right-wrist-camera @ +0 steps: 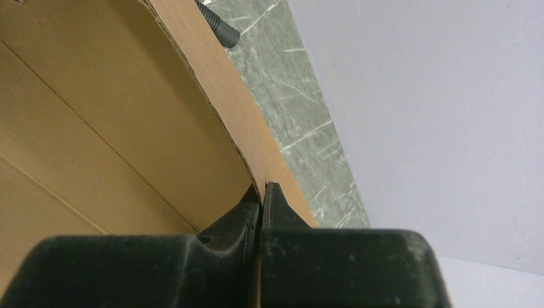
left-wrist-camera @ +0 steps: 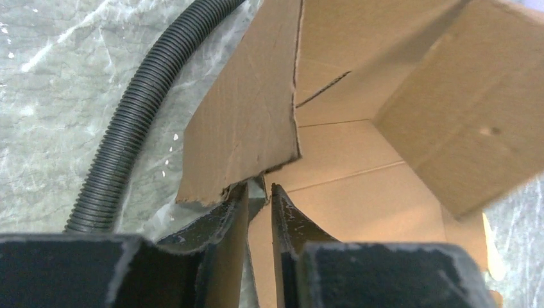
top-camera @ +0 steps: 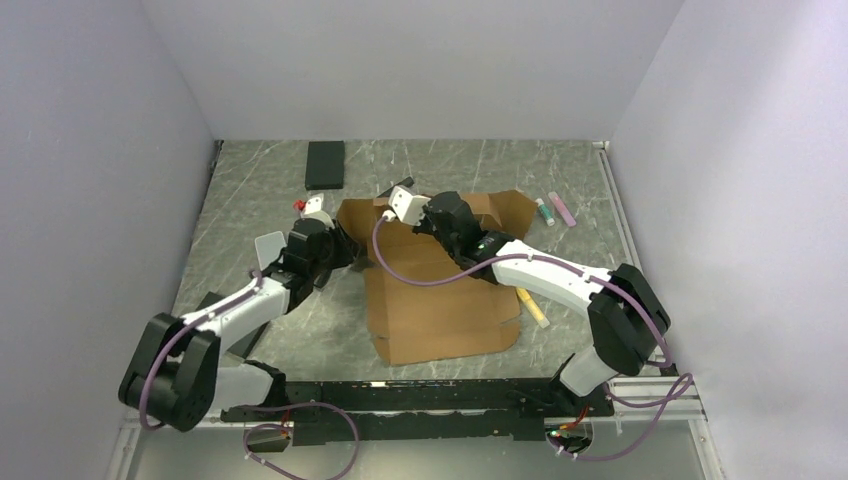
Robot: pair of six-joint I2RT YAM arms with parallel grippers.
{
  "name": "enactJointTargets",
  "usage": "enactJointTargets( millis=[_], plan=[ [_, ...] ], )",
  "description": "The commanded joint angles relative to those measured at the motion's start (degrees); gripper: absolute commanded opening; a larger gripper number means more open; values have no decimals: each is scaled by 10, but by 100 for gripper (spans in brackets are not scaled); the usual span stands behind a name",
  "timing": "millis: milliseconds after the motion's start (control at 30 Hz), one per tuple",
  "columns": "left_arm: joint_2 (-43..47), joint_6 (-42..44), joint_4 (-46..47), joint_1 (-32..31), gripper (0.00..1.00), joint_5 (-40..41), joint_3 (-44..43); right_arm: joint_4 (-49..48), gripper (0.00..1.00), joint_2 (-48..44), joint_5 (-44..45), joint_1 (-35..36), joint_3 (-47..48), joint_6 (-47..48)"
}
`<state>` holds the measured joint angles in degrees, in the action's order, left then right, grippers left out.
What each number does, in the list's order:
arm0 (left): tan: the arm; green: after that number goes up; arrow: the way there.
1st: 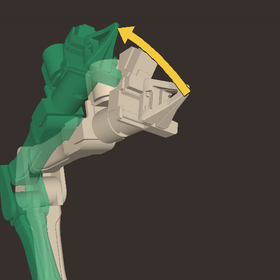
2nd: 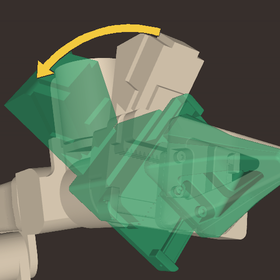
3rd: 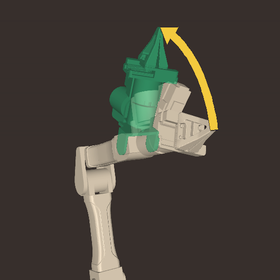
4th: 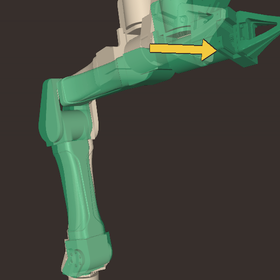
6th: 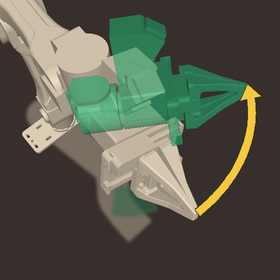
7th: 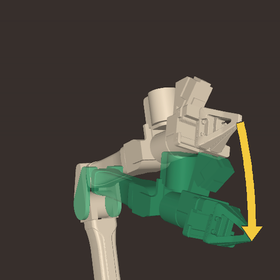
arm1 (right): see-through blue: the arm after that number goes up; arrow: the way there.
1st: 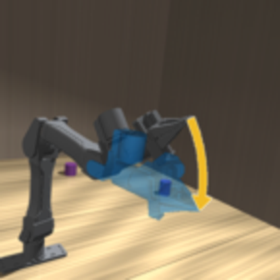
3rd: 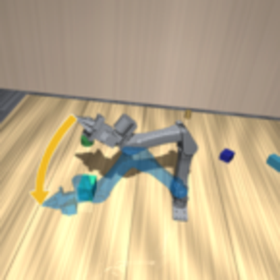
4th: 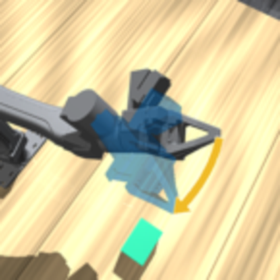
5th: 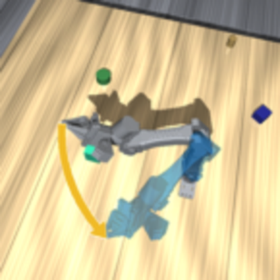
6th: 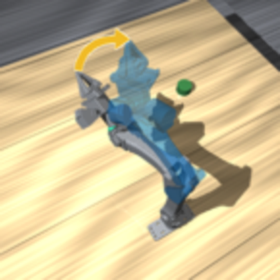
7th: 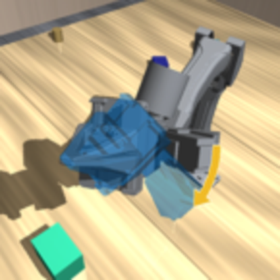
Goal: Fold the paper box
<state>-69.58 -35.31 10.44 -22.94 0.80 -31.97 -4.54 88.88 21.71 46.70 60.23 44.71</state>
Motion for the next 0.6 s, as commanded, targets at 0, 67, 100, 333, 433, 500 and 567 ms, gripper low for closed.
enactJointTargets(
  millis=[0,67,100,333,433,500,567],
  plan=[
    [-60,-17,75,-1,19,4,5,92,0,29,-59,10,-1,-68],
    [-86,-26,102,-1,15,3,7,91,0,30,-61,10,-1,-69],
    [-98,-29,114,-1,13,3,8,92,0,30,-61,10,-1,-69],
    [-155,-42,158,-1,10,-13,-5,96,0,29,-70,10,0,-73],
    [-175,-51,186,-2,8,-44,-7,97,0,30,-73,10,1,-74],
    [-188,-59,198,-3,6,-66,-10,99,0,32,-76,10,1,-75],
    [-204,-63,199,-8,5,-86,-17,102,0,35,-78,11,3,-76]
  ],
)
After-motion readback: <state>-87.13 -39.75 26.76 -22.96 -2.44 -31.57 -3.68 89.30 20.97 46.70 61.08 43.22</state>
